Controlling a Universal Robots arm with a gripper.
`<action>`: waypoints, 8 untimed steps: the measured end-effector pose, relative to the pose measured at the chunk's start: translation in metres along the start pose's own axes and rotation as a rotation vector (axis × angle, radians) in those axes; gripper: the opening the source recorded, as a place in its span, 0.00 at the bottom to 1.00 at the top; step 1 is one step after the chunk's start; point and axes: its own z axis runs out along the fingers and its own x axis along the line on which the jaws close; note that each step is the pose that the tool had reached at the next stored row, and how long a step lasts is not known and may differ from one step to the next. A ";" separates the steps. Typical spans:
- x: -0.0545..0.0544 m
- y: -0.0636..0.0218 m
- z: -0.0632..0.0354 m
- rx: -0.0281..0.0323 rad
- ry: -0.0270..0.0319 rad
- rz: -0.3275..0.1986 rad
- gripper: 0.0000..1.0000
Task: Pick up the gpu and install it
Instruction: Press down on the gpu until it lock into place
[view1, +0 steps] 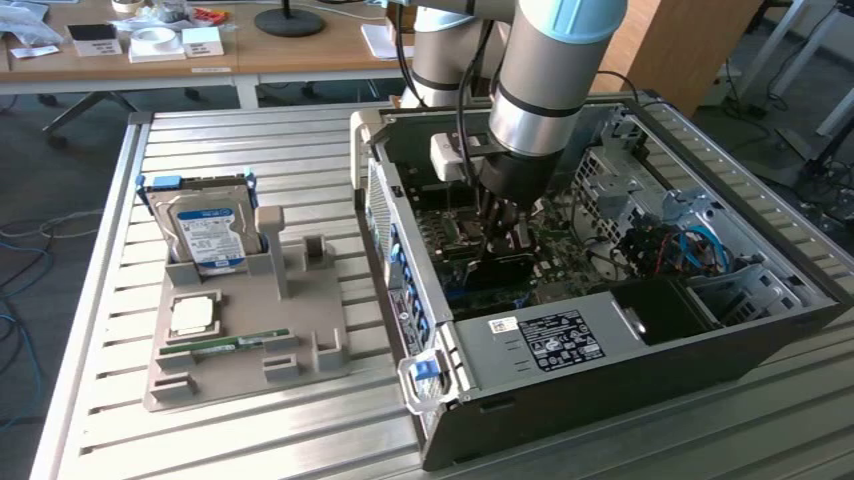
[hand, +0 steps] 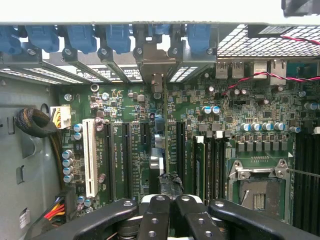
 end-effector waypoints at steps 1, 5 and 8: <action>0.000 0.0000 0.0000 0.0001 0.0000 0.000 0.11; 0.000 0.0000 0.0001 0.0001 -0.0002 0.000 0.11; 0.000 0.0000 0.0001 0.0001 -0.0002 0.000 0.11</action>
